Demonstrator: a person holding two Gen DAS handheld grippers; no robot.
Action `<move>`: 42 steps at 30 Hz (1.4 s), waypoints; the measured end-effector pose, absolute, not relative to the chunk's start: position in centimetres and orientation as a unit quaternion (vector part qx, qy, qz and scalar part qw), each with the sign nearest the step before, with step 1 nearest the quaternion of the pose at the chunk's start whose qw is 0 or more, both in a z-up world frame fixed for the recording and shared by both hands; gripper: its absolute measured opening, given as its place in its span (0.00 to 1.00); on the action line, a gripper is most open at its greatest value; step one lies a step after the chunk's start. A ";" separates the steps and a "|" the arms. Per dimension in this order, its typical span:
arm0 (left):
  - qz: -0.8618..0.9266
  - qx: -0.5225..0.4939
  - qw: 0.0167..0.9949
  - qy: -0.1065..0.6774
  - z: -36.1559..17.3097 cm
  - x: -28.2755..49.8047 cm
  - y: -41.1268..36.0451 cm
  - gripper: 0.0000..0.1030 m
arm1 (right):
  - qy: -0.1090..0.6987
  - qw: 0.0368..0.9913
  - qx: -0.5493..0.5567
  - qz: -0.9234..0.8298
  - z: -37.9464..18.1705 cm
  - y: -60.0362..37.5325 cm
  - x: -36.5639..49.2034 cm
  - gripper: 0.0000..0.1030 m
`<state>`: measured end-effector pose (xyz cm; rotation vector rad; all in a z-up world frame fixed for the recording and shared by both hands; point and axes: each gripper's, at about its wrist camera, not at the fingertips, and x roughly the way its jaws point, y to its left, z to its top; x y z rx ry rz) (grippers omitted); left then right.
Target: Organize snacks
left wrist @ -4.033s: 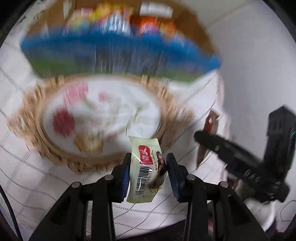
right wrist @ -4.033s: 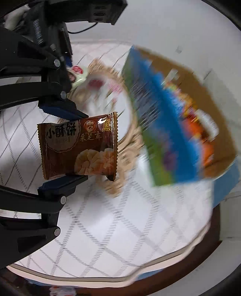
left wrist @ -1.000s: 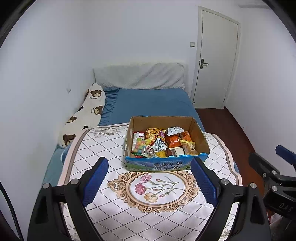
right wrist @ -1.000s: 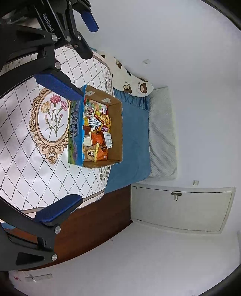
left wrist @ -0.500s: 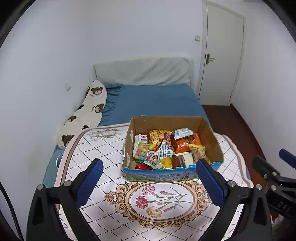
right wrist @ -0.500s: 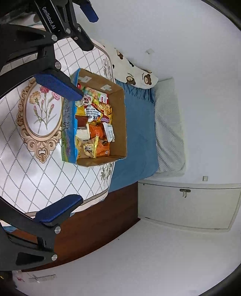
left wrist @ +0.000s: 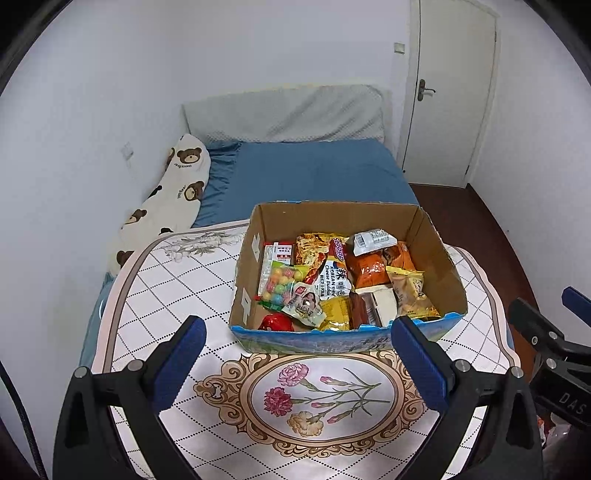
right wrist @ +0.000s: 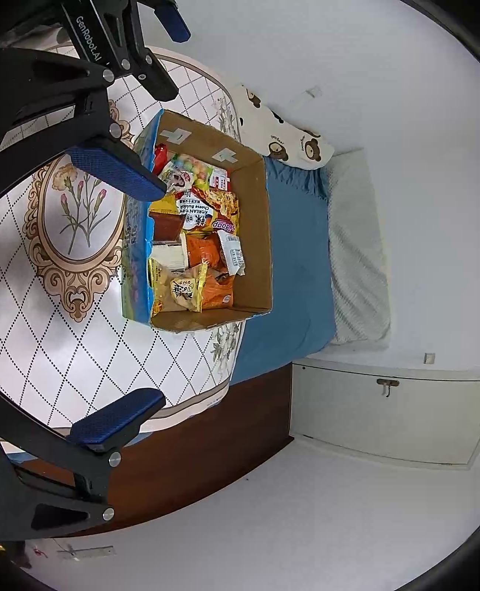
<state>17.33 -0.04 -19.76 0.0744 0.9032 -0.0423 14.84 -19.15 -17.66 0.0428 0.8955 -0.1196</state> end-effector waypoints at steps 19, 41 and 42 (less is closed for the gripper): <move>-0.020 0.030 0.899 0.437 -20.1 17.4 -0.1 1.00 | 0.432 0.900 0.020 -0.058 -17.4 -19.4 14.6 1.00; -0.018 0.037 0.900 0.433 -19.3 16.5 0.0 1.00 | 0.435 0.898 0.026 -0.059 -16.7 -19.8 14.0 1.00; -0.018 0.037 0.900 0.434 -19.3 16.5 0.0 1.00 | 0.436 0.897 0.027 -0.059 -16.7 -19.8 14.0 1.00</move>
